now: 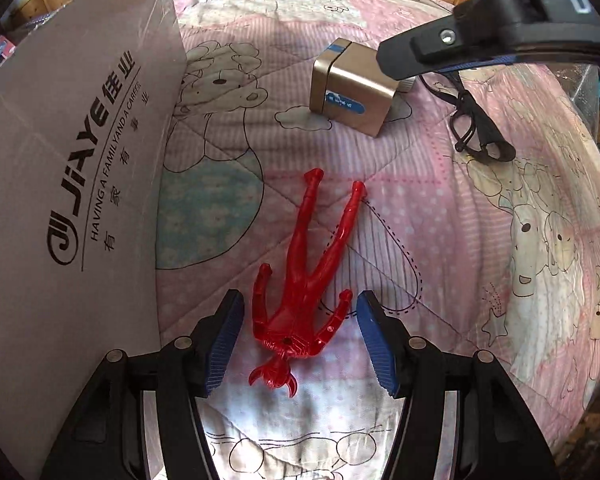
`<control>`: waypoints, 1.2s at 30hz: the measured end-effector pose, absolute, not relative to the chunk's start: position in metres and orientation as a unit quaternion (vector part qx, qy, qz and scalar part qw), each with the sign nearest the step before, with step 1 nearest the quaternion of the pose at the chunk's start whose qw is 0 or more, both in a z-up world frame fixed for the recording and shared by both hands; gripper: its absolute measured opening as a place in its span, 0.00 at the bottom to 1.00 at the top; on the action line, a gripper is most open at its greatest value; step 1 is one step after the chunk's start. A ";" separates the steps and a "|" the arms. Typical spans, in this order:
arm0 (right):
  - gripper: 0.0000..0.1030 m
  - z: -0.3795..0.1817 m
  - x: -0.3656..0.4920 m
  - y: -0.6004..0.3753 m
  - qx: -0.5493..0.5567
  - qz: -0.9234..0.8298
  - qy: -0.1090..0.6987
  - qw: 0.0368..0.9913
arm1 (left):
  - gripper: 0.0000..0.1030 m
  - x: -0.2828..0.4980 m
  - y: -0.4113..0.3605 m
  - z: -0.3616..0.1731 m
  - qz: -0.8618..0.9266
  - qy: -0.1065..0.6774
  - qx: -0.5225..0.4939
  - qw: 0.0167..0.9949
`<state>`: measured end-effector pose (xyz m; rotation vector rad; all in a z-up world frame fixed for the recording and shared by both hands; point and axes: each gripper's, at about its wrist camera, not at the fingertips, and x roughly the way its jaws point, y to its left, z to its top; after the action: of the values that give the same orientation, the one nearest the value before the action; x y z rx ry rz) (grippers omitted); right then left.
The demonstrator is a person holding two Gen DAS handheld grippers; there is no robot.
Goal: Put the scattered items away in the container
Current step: 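Grasp the red toy figure with the left tool while the right tool grasps the gold cube, then carry the red figure and gold cube over the white box with both tools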
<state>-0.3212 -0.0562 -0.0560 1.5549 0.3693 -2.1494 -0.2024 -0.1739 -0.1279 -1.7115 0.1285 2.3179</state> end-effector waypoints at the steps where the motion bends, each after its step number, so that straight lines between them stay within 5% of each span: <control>1: 0.53 -0.061 -0.324 -0.060 0.565 -0.777 0.154 0.232 | 0.62 -0.202 -0.175 -0.128 0.799 0.041 -0.585 0.129; 5: 0.53 -0.078 -0.335 -0.070 0.566 -0.764 0.194 0.243 | 0.63 -0.199 -0.179 -0.129 0.807 0.030 -0.575 0.129; 7: 0.54 -0.081 -0.340 -0.073 0.565 -0.763 0.191 0.249 | 0.54 -0.198 -0.182 -0.129 0.811 0.031 -0.571 0.123; 14: 0.36 -0.078 -0.350 -0.060 0.585 -0.762 0.104 0.256 | 0.47 -0.196 -0.196 -0.122 0.812 -0.001 -0.567 0.137; 17: 0.39 -0.072 -0.350 -0.053 0.587 -0.763 0.083 0.257 | 0.47 -0.193 -0.200 -0.116 0.813 -0.006 -0.564 0.146; 19: 0.53 -0.066 -0.354 -0.045 0.593 -0.768 0.060 0.236 | 0.47 -0.191 -0.202 -0.114 0.812 -0.008 -0.564 0.148; 26: 0.64 -0.058 -0.372 -0.040 0.636 -0.749 -0.102 0.155 | 0.47 -0.182 -0.200 -0.103 0.809 -0.017 -0.566 0.156; 32: 0.64 -0.087 -0.387 -0.065 0.671 -0.735 -0.065 0.069 | 0.47 -0.187 -0.198 -0.113 0.807 -0.030 -0.568 0.157; 36: 0.53 -0.089 -0.379 -0.064 0.667 -0.742 -0.045 0.062 | 0.47 -0.186 -0.196 -0.113 0.803 -0.046 -0.571 0.164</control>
<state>-0.3790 -0.0640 -0.0892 2.0157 -0.1374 -2.2423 -0.1860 -0.1963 -0.1133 -1.6290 -0.1306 2.2886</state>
